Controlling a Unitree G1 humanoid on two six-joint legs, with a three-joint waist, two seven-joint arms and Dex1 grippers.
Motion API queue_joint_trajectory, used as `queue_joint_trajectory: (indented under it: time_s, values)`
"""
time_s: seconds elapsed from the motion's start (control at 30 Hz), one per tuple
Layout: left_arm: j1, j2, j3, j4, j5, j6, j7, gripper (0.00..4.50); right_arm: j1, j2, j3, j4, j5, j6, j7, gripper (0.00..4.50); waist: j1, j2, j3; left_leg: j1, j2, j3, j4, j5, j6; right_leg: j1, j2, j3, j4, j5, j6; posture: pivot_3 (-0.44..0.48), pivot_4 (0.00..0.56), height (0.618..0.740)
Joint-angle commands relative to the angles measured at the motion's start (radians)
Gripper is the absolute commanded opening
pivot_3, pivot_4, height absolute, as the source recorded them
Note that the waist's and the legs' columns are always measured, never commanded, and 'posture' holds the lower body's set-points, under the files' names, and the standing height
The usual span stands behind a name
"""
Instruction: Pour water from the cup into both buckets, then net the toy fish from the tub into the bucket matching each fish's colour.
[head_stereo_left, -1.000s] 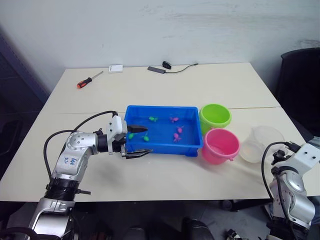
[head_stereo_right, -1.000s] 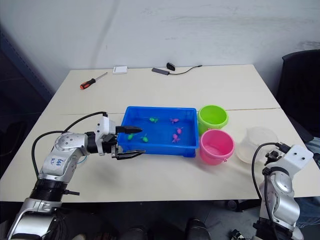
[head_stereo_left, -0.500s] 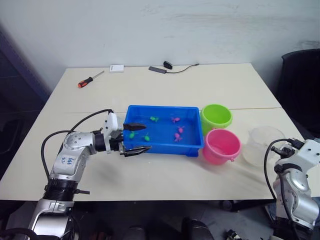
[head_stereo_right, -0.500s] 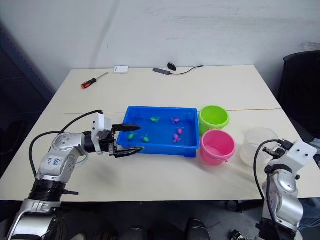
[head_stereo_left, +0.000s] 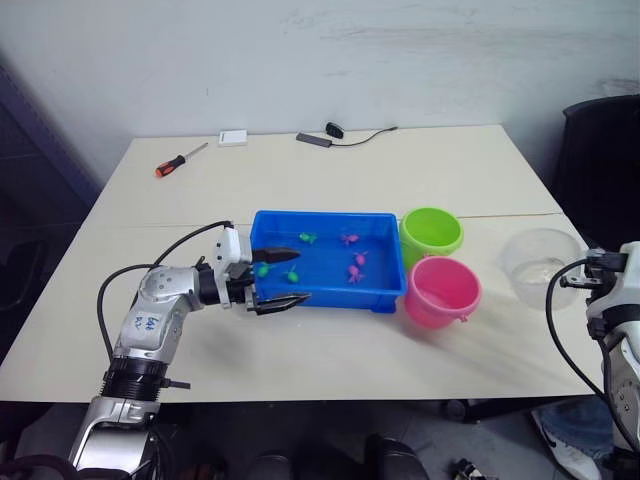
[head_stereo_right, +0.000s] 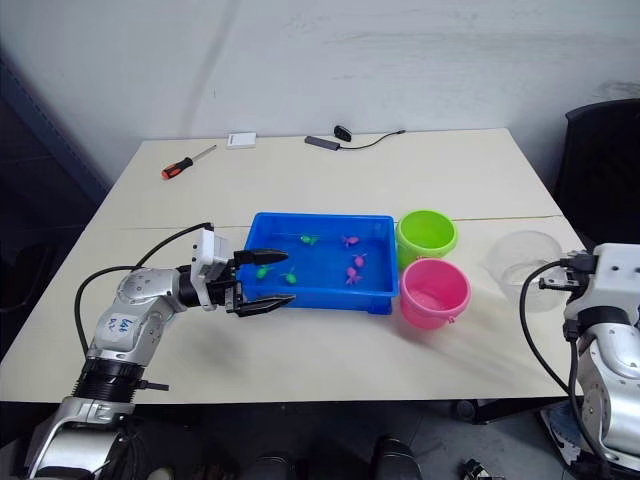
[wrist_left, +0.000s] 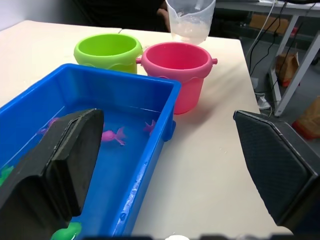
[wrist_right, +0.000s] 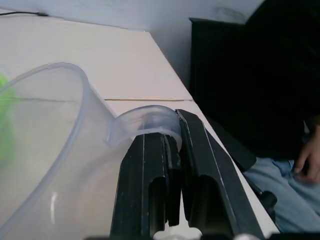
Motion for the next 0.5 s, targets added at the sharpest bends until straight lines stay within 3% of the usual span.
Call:
queue_joint_trajectory:
  time_s: [0.03,0.5]
  values:
    - [-0.026,0.0,0.015,0.012,-0.011,-0.029,-0.015,4.5,0.002,-0.061,0.022,-0.079,-0.062,-0.034,0.039,0.07,0.003,0.0,0.0,0.0,0.0,0.0,0.0,0.0,0.0,0.0,0.0,0.0,0.0,0.0,0.0,0.0,0.15,0.74]
    - [-0.03,-0.003,0.01,0.033,-0.003,-0.066,-0.035,4.5,-0.008,-0.162,0.151,-0.09,-0.326,-0.166,0.096,0.07,0.007,-0.001,0.0,-0.003,0.0,0.002,0.004,0.0,-0.001,0.001,0.0,-0.004,-0.001,0.0,0.0,0.0,0.15,0.74]
